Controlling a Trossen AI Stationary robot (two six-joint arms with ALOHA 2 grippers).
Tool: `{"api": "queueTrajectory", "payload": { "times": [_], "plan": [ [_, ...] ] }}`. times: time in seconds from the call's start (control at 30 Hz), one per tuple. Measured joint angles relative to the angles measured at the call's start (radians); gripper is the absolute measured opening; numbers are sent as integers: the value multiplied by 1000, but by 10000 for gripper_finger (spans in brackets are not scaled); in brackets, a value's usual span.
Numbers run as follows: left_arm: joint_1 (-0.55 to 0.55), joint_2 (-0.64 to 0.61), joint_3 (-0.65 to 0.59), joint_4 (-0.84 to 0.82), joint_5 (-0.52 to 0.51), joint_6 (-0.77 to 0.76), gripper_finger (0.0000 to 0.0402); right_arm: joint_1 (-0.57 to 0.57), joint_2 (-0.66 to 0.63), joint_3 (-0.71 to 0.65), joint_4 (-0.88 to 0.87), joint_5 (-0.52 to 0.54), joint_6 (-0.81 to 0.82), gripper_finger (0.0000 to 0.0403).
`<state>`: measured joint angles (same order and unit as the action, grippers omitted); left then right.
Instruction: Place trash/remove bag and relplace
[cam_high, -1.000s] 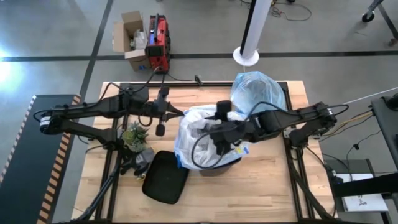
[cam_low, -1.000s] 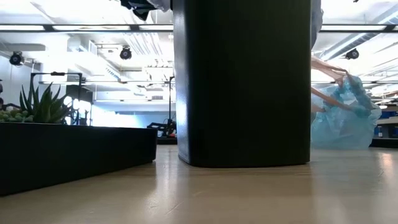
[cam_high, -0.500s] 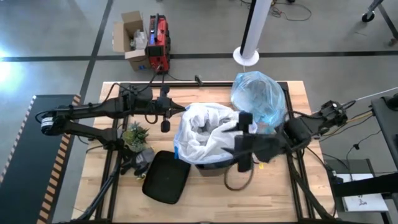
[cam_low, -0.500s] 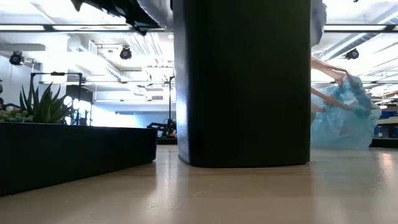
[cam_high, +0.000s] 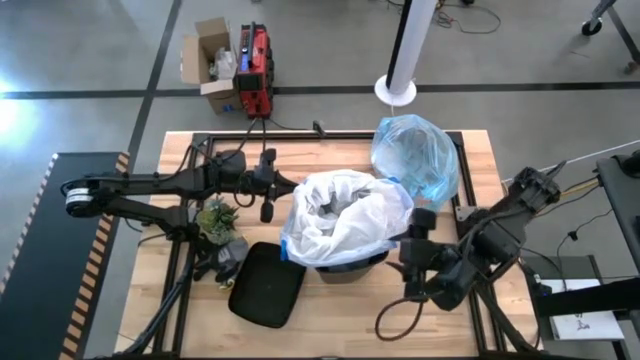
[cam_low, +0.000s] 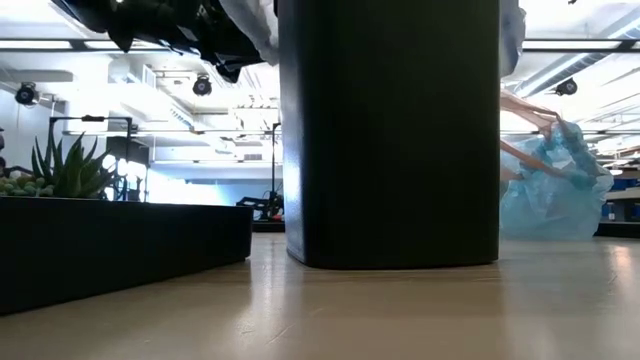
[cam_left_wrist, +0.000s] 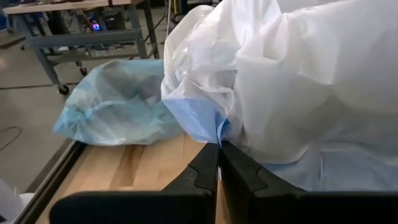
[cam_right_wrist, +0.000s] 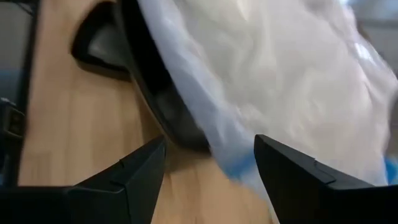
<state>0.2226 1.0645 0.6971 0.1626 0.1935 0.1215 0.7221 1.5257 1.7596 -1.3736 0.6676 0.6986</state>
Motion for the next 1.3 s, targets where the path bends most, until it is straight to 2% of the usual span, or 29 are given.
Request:
{"api": "queueTrajectory", "payload": {
  "times": [0.13,0.37,0.53,0.67,0.77,0.87,1.07,1.1,1.23,1.3],
  "plan": [
    [0,0,10,3,2,0,0,33,8,0,-66,60,90,241],
    [0,0,27,12,2,-4,0,42,62,-20,-98,146,40,249],
    [0,0,27,11,2,-5,0,45,107,-29,-153,178,34,235],
    [-1,0,27,10,2,-11,0,46,118,-35,-178,249,24,217],
    [-1,0,27,10,1,-21,0,46,119,-44,-187,285,2,196],
    [-1,0,27,10,1,-27,0,46,119,-52,-189,305,-21,158],
    [-1,0,27,9,-1,-27,0,46,119,-64,-191,328,-66,26],
    [-1,0,27,9,-1,-27,0,46,119,-64,-192,328,-69,14],
    [-1,0,27,9,0,-27,0,53,116,-64,-192,314,-62,20],
    [-1,0,27,9,0,-27,0,54,112,-64,-193,270,-41,21]
  ]
}}
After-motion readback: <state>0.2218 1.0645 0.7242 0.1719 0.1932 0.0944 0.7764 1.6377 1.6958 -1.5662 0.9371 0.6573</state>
